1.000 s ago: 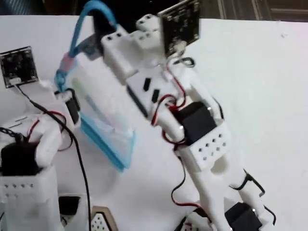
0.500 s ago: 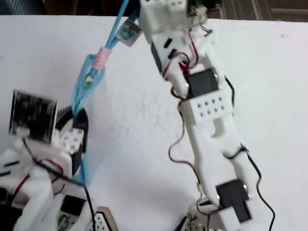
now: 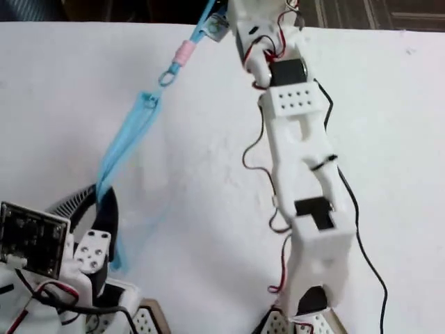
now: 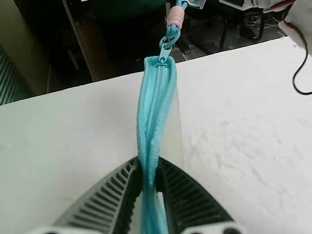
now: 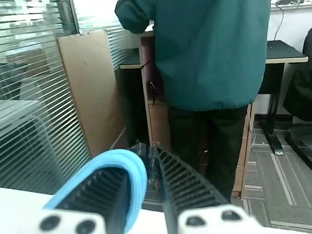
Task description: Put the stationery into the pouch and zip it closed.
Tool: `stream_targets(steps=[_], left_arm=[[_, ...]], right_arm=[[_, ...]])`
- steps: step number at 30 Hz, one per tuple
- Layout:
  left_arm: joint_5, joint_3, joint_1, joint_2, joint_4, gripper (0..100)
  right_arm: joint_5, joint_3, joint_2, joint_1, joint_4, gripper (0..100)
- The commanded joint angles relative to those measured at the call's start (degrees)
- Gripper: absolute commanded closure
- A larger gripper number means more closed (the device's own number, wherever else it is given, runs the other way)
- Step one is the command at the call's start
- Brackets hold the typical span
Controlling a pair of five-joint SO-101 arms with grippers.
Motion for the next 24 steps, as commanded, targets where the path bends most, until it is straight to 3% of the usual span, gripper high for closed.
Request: stream_targets(steps=[1,9,14,17,22,24], left_arm=[[-0.35,-0.44,0.22,-2.07,0.53,98],[-0.44,-4.75,0.13,-2.24,1.49,98],[-0.26,-1.05,-0.31,-2.24,-1.76,98],[-0.26,1.67,-4.09,-2.24,-5.19,98],[-0.35,5.27,-6.73,-2.24,-8.26,98],[-0.35,6.59,-6.73,-2.24,-8.70,98]], right_arm=[[0.44,-13.10,6.11,6.29,3.21,98.2],[0.44,-36.48,17.36,8.22,18.68,98.2],[4.04,-48.44,17.36,2.86,37.05,98.1],[7.74,-55.65,17.36,-1.01,47.43,98.1],[10.29,-54.95,11.91,-4.53,59.21,97.1],[10.11,-55.56,9.80,-5.93,64.57,91.3]])
